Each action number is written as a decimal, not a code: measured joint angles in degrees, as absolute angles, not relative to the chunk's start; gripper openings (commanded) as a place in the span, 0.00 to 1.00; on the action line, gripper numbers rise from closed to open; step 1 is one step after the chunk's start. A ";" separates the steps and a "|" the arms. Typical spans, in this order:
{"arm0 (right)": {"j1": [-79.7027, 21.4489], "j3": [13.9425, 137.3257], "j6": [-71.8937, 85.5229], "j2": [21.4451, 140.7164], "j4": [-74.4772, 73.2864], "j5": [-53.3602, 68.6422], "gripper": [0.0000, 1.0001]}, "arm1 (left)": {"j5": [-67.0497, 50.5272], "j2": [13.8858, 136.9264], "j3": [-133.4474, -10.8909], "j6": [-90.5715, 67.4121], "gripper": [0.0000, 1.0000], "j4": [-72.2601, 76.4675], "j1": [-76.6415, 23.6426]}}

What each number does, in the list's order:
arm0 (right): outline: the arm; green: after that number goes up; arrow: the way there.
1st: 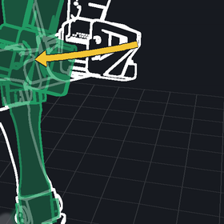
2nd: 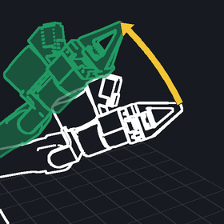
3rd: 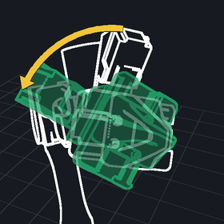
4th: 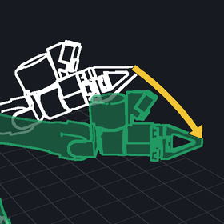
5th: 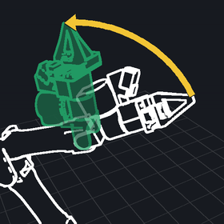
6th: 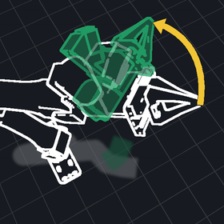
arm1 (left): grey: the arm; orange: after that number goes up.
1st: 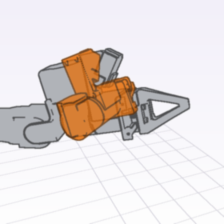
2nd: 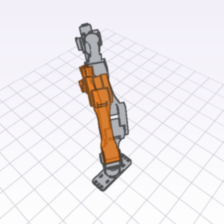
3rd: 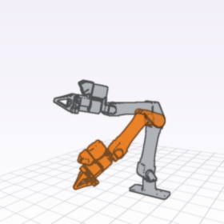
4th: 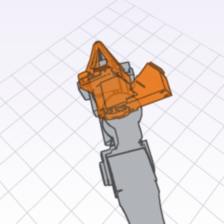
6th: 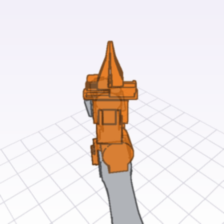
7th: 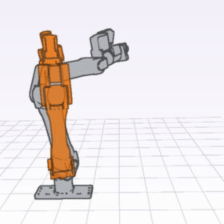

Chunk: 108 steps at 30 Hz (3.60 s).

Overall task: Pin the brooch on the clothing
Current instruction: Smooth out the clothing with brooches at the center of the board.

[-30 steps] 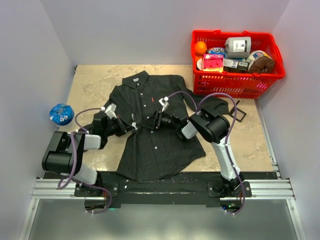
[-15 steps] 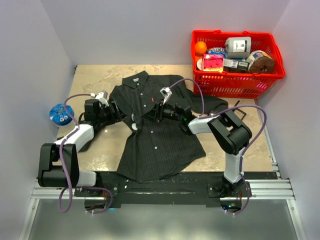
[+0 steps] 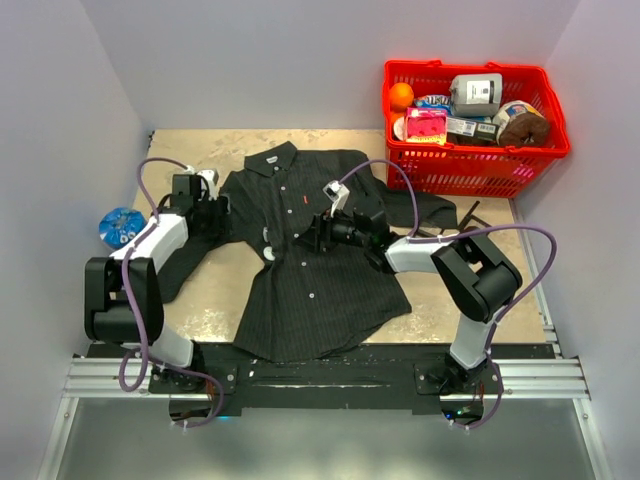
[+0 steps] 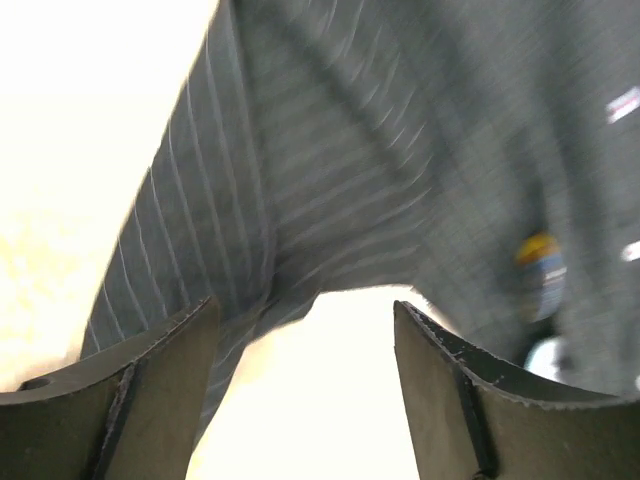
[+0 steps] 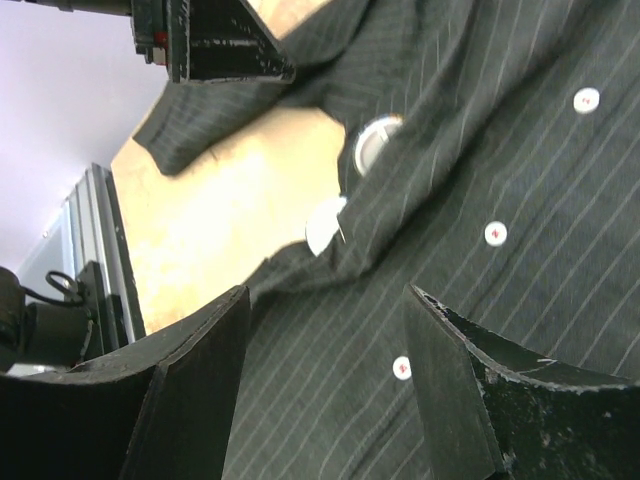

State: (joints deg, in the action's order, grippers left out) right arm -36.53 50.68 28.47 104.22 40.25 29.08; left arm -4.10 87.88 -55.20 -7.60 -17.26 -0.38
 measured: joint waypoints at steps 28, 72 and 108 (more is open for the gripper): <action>-37.36 49.15 26.50 103.42 36.58 28.69 0.64 | 12.16 94.61 -55.18 -0.82 0.00 -22.17 -1.08; -71.24 83.48 9.39 123.44 -0.43 2.13 0.64 | 1.39 94.74 -74.32 -3.01 0.00 -21.52 21.45; -52.47 82.81 10.50 106.59 -3.99 20.23 0.81 | 6.17 86.74 -70.17 -1.83 0.81 -17.21 13.47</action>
State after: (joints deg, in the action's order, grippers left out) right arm -52.47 82.81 10.50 106.59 -3.99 20.23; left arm 6.17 86.74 -70.17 -1.83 -17.21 13.47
